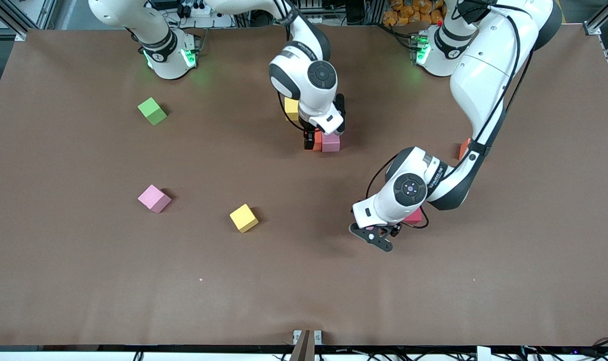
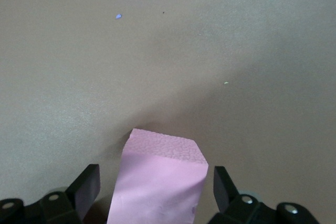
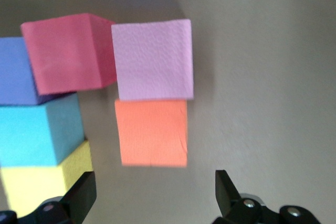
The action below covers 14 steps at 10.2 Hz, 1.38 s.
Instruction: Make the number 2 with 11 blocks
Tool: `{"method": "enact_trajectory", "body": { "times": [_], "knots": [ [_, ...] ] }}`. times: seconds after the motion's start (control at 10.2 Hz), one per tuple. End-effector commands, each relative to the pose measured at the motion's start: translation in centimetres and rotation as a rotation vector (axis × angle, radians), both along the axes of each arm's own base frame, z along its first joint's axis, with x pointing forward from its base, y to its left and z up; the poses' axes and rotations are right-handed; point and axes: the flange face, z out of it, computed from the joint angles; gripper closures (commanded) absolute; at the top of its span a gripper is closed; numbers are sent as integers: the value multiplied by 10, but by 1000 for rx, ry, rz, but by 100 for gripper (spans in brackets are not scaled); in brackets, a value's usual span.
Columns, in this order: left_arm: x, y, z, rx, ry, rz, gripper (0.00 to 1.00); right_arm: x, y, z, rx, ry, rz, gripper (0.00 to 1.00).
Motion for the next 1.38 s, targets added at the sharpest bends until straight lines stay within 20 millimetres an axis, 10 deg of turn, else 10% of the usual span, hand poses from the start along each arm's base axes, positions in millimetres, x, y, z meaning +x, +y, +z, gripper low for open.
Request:
{"method": "enact_trajectory", "body": {
  "times": [0.0, 0.59, 0.89, 1.28],
  "knots": [
    [-1, -7, -2, 16, -13, 3, 33, 31, -37, 31, -20, 3, -30, 0],
    [-13, -30, -1, 16, -10, 46, 57, 208, -272, 64, -38, -29, -319, 0],
    [-15, -34, 0, 17, -13, 45, 62, 240, -363, 62, -44, -19, -451, 0],
    [-14, -35, 3, 16, -18, 46, 63, 266, -436, 57, -26, -75, -566, 0]
  ]
}}
